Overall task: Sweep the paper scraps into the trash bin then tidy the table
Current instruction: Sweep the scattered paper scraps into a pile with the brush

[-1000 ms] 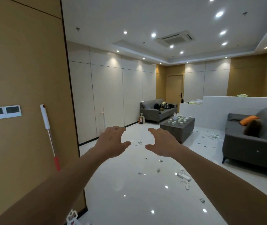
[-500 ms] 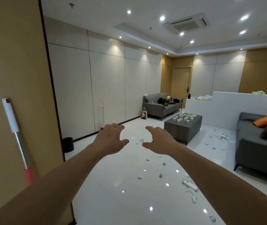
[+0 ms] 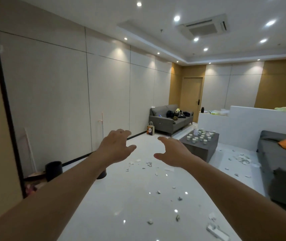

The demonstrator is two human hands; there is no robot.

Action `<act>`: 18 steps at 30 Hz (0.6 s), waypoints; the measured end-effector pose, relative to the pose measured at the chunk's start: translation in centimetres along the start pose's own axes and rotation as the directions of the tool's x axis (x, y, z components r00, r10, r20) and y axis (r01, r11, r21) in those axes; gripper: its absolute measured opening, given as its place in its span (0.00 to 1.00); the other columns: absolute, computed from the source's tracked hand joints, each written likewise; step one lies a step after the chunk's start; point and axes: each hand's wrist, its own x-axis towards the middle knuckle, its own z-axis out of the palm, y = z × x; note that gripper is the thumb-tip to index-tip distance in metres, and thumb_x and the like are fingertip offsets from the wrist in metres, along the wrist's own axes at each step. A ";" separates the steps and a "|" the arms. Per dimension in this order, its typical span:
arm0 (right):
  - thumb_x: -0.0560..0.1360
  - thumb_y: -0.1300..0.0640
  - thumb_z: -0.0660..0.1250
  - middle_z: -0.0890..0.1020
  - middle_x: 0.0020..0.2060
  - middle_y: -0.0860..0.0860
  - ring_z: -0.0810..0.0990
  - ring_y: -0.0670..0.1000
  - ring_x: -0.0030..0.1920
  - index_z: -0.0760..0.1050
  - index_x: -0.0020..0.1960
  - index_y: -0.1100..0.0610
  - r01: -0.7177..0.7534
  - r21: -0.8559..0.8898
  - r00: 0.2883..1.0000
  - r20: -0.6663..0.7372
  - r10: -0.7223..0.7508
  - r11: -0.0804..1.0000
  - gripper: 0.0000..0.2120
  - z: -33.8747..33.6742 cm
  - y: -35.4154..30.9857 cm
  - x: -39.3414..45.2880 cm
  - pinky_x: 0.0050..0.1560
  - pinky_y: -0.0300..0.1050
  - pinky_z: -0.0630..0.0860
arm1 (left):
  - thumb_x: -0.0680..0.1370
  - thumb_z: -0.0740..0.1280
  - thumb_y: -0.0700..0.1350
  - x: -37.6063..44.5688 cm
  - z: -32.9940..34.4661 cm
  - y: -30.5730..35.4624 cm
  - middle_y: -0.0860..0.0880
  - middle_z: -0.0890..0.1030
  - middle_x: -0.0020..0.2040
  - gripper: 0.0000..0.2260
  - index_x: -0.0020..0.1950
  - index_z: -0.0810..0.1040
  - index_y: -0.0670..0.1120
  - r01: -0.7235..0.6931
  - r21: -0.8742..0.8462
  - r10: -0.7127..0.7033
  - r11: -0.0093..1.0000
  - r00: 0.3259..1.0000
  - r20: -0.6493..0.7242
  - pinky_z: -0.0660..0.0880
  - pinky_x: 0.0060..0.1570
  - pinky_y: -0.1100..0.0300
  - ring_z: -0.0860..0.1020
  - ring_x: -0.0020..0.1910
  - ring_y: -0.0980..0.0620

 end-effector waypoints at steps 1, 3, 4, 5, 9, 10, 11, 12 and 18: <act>0.75 0.41 0.69 0.70 0.72 0.56 0.68 0.58 0.71 0.58 0.79 0.50 -0.002 0.000 0.999 0.034 0.002 1.000 0.38 1.1 0.2 2.2 0.67 0.53 0.69 | 0.75 0.66 0.60 1.3 1.3 -1.1 0.50 0.71 0.70 0.28 0.72 0.67 0.52 -0.009 0.026 0.008 1.000 0.999 0.035 0.69 0.63 0.50 0.67 0.68 0.48; 0.75 0.41 0.70 0.70 0.72 0.56 0.69 0.58 0.71 0.57 0.79 0.50 -0.007 0.017 0.997 0.082 0.006 1.000 0.38 3.2 0.5 6.4 0.67 0.53 0.69 | 0.75 0.65 0.60 3.8 3.8 -3.4 0.51 0.71 0.68 0.28 0.73 0.66 0.52 -0.035 0.107 0.024 0.994 0.994 0.106 0.70 0.62 0.49 0.68 0.66 0.47; 0.75 0.41 0.70 0.70 0.72 0.56 0.68 0.58 0.71 0.57 0.79 0.50 -0.003 0.028 0.996 0.089 0.001 1.000 0.39 4.4 0.7 9.0 0.67 0.52 0.68 | 0.75 0.65 0.60 5.5 5.1 -4.9 0.51 0.71 0.68 0.29 0.73 0.66 0.52 -0.030 0.126 0.014 0.992 0.992 0.123 0.70 0.61 0.49 0.68 0.65 0.47; 0.75 0.41 0.70 0.70 0.72 0.56 0.68 0.58 0.71 0.57 0.79 0.50 0.002 0.033 0.996 0.087 -0.005 0.999 0.39 5.5 0.9 11.4 0.67 0.52 0.68 | 0.75 0.65 0.60 7.1 6.2 -6.3 0.51 0.71 0.69 0.29 0.73 0.66 0.52 -0.011 0.122 -0.004 0.992 0.992 0.126 0.70 0.62 0.49 0.68 0.66 0.47; 0.75 0.40 0.70 0.70 0.72 0.56 0.68 0.58 0.71 0.57 0.79 0.50 0.048 0.038 0.995 0.088 -0.051 0.998 0.39 9.8 1.8 21.7 0.66 0.52 0.69 | 0.75 0.65 0.61 14.9 10.3 -11.7 0.51 0.70 0.70 0.29 0.72 0.66 0.52 0.073 0.094 -0.083 0.993 0.991 0.108 0.69 0.63 0.50 0.66 0.68 0.48; 0.75 0.40 0.70 0.70 0.72 0.56 0.69 0.58 0.70 0.57 0.79 0.50 0.061 0.042 0.995 0.081 -0.064 0.997 0.39 10.8 2.1 24.6 0.66 0.52 0.69 | 0.75 0.65 0.61 17.1 11.5 -12.9 0.50 0.70 0.70 0.29 0.72 0.66 0.52 0.074 0.114 -0.086 0.991 0.991 0.103 0.69 0.63 0.50 0.66 0.68 0.48; 0.75 0.40 0.70 0.70 0.72 0.56 0.68 0.58 0.71 0.58 0.79 0.50 0.073 0.049 0.994 0.073 -0.077 0.996 0.39 11.6 2.3 27.5 0.66 0.51 0.68 | 0.74 0.65 0.62 19.4 12.6 -14.1 0.50 0.70 0.70 0.29 0.72 0.66 0.52 0.074 0.133 -0.088 0.988 0.991 0.100 0.69 0.63 0.49 0.66 0.68 0.47; 0.75 0.40 0.70 0.70 0.72 0.56 0.68 0.58 0.71 0.58 0.79 0.50 0.082 0.059 0.994 0.064 -0.086 0.995 0.39 12.4 2.6 30.5 0.66 0.51 0.68 | 0.74 0.65 0.62 21.8 13.8 -15.2 0.50 0.70 0.70 0.30 0.73 0.66 0.52 0.077 0.148 -0.092 0.986 0.991 0.099 0.70 0.63 0.49 0.66 0.68 0.47; 0.74 0.41 0.72 0.71 0.73 0.55 0.68 0.57 0.72 0.60 0.79 0.52 0.106 0.124 0.986 0.117 -0.120 0.987 0.39 16.0 3.4 48.3 0.67 0.50 0.68 | 0.74 0.65 0.60 36.4 18.8 -21.1 0.49 0.70 0.70 0.29 0.73 0.65 0.51 0.117 0.209 -0.141 0.971 0.985 0.103 0.70 0.62 0.48 0.68 0.67 0.45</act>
